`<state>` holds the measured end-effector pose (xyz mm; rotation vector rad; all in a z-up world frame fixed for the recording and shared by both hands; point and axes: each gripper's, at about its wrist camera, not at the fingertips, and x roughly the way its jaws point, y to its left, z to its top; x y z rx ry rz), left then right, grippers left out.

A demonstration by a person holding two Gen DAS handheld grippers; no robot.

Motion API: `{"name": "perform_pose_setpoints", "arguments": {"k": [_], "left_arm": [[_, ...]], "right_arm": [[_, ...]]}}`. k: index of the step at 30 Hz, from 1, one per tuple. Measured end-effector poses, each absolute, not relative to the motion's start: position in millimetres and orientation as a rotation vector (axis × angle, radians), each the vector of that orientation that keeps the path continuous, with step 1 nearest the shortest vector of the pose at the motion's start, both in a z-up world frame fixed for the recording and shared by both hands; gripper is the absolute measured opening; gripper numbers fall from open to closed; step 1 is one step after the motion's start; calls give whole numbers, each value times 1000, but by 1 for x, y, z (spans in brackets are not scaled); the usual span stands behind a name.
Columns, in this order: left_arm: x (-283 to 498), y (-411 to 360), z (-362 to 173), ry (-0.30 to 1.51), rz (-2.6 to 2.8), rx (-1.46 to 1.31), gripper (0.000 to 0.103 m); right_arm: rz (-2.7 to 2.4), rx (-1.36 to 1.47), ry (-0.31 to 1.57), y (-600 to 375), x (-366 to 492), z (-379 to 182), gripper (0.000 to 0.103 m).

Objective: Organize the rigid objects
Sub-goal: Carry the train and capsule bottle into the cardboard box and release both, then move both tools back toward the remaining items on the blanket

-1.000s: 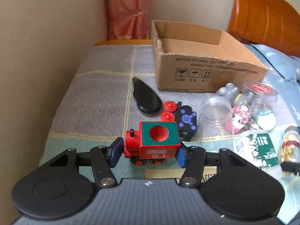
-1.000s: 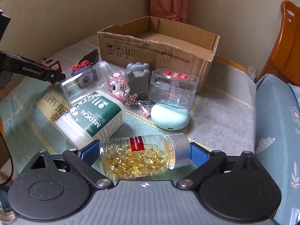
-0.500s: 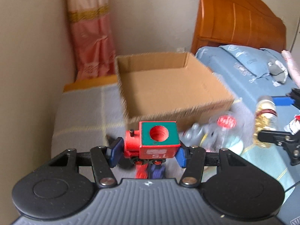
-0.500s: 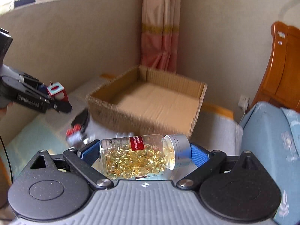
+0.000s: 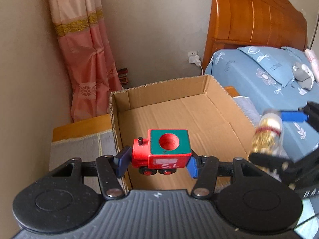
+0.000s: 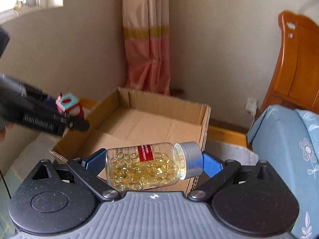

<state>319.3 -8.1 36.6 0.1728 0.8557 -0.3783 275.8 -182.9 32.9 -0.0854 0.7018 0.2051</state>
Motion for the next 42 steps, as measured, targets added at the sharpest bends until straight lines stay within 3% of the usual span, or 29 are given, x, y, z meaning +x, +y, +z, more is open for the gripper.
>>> {"name": "perform_pose_setpoints", "arguments": {"k": [11,13,15,32,42], "left_arm": [[365,-26,22,904,-360,191,58],[368,-27,21,899,-349,184,90],[366,-26,23,882,-328,179,97],[279,4,61,785,-331,214,99],[215,21,39,753,-331,207,100]], "right_arm": [[260,-35,708,-187,258,25,103],[265,-34,699,-187,250,28,103],[270,-32,697,-188,242,30,103],[295,-58,674,-171,157,31,103],[329,-34,654,-160,109,15,103]]}}
